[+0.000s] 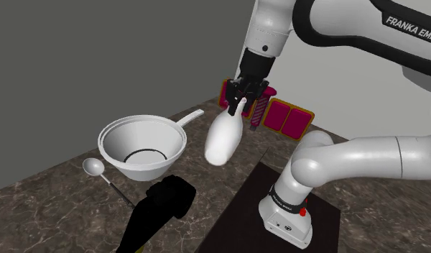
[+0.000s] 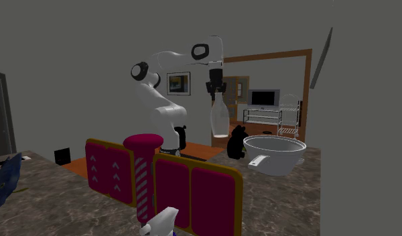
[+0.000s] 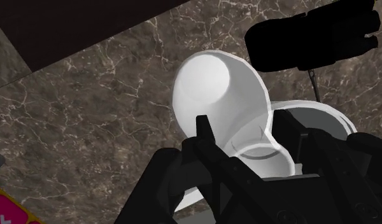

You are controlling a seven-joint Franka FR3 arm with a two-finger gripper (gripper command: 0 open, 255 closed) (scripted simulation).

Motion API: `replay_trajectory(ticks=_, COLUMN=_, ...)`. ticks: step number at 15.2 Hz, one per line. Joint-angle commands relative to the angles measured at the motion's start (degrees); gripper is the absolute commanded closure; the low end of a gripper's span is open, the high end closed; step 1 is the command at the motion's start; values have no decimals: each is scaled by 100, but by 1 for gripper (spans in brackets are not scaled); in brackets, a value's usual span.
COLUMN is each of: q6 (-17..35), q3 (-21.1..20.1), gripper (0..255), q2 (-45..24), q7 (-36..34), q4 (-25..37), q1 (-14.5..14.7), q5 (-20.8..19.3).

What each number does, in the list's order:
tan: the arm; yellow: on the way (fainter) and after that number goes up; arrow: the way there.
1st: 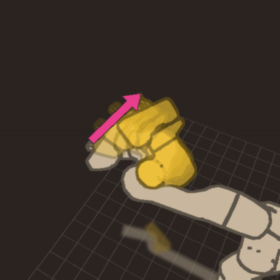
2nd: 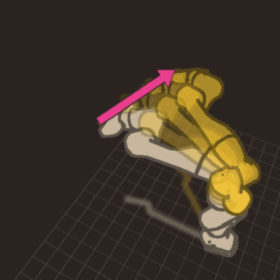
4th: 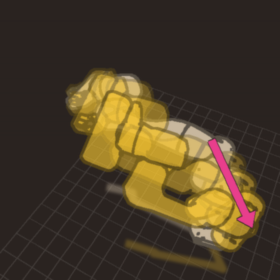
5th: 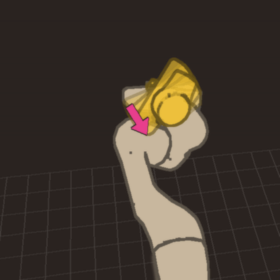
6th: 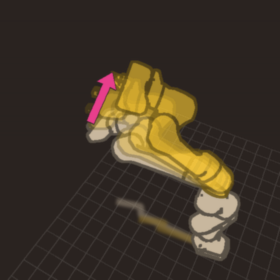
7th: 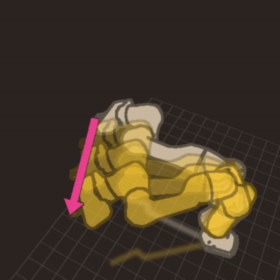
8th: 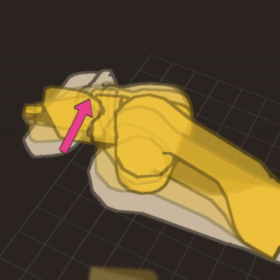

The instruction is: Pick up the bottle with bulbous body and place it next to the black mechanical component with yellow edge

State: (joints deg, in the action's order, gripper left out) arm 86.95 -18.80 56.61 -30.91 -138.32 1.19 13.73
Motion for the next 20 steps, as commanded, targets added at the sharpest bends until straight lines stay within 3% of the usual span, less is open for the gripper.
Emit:
replay_trajectory(ticks=1, q6=112, q3=-23, gripper=255, q2=73, q7=7, q4=-181, q1=23, q5=30)
replay_trajectory(ticks=20, q6=1353, q3=-417, gripper=255, q2=413, q7=30, q4=-1768, q1=249, q5=436)
